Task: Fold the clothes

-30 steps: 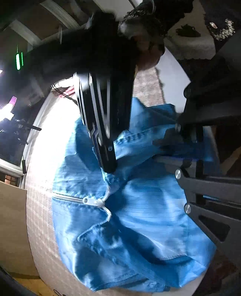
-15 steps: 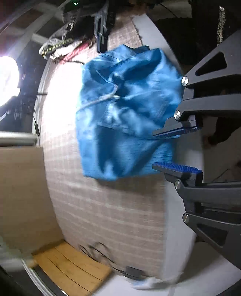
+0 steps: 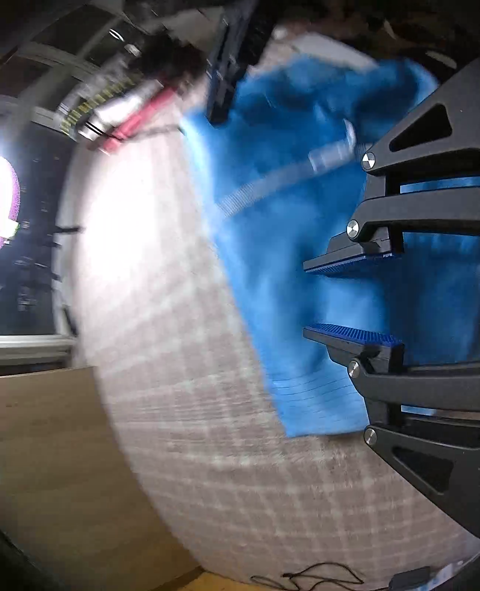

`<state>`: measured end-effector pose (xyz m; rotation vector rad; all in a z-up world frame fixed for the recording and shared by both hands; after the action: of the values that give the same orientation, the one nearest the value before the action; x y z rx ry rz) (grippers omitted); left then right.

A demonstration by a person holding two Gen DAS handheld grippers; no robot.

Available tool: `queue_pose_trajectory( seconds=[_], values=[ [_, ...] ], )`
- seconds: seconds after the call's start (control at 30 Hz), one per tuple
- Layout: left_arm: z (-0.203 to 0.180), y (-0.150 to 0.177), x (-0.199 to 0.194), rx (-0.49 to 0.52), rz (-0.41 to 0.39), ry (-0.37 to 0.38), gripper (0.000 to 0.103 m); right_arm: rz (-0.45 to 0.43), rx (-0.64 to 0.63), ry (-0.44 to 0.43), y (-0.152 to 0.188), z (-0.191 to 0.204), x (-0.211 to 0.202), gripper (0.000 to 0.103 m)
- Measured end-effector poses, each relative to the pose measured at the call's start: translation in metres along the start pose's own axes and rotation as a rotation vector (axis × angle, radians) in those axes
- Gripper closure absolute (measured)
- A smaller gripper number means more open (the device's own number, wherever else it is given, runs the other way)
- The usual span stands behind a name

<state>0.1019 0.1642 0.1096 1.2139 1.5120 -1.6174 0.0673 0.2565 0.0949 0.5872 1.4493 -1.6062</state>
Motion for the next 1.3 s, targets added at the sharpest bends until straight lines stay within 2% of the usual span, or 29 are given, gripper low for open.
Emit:
queue_pose_trajectory(
  seconds=[0.07, 0.1, 0.2, 0.23, 0.3, 0.33, 0.37, 0.4, 0.43, 0.53, 0.6, 0.7, 1.13, 1.3],
  values=[
    [0.01, 0.009, 0.019, -0.002, 0.027, 0.02, 0.076, 0.058, -0.004, 0.044, 0.008, 0.0, 0.02, 0.081],
    [0.012, 0.011, 0.018, -0.005, 0.015, 0.037, 0.076, 0.082, -0.01, 0.059, 0.012, 0.0, 0.027, 0.081],
    [0.014, 0.008, 0.005, -0.036, -0.001, 0.06, 0.076, 0.077, -0.034, 0.107, 0.009, 0.007, 0.018, 0.081],
    [0.015, 0.005, -0.002, -0.053, -0.019, 0.076, 0.076, 0.061, -0.019, 0.095, 0.003, 0.009, 0.013, 0.081],
    [0.011, -0.004, -0.014, -0.056, -0.067, 0.101, 0.068, 0.039, -0.009, 0.091, -0.007, 0.014, 0.007, 0.075],
    [0.009, -0.008, -0.018, -0.056, -0.084, 0.102, 0.064, 0.032, -0.012, 0.099, -0.012, 0.016, 0.006, 0.066],
    [0.007, -0.013, -0.018, -0.059, -0.09, 0.108, 0.058, 0.027, -0.021, 0.118, -0.017, 0.019, 0.009, 0.061],
    [0.004, -0.017, -0.016, -0.067, -0.094, 0.123, 0.057, 0.024, -0.031, 0.138, -0.02, 0.022, 0.012, 0.061],
    [0.002, -0.019, -0.012, -0.072, -0.098, 0.126, 0.057, 0.031, -0.04, 0.157, -0.022, 0.024, 0.017, 0.061],
    [-0.003, -0.017, 0.007, -0.056, -0.073, 0.067, 0.057, 0.055, -0.061, 0.205, -0.021, 0.032, 0.031, 0.06],
    [0.0, -0.011, 0.022, -0.08, -0.043, 0.075, 0.057, 0.065, -0.081, 0.229, -0.018, 0.038, 0.037, 0.06],
    [0.005, -0.006, 0.025, -0.097, -0.055, 0.099, 0.056, 0.068, -0.12, 0.258, -0.015, 0.047, 0.043, 0.058],
    [0.013, -0.003, 0.02, -0.12, -0.045, 0.079, 0.055, 0.078, -0.096, 0.205, -0.015, 0.042, 0.044, 0.055],
    [0.016, 0.002, 0.016, -0.126, -0.043, 0.067, 0.055, 0.068, -0.089, 0.207, -0.003, 0.019, 0.025, 0.054]
  ],
)
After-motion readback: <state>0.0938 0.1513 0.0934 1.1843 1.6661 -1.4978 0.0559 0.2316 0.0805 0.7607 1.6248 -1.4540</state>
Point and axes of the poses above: each gripper's, at about its wrist camera, not at the fingertips, and x roughly the way its jaws point, z to its left, y to its underside, the point moved 2 cm from there along x, roughly the way its jaws point, and after that the axes turned 2 degrees about -x, right-handed, at the moved point
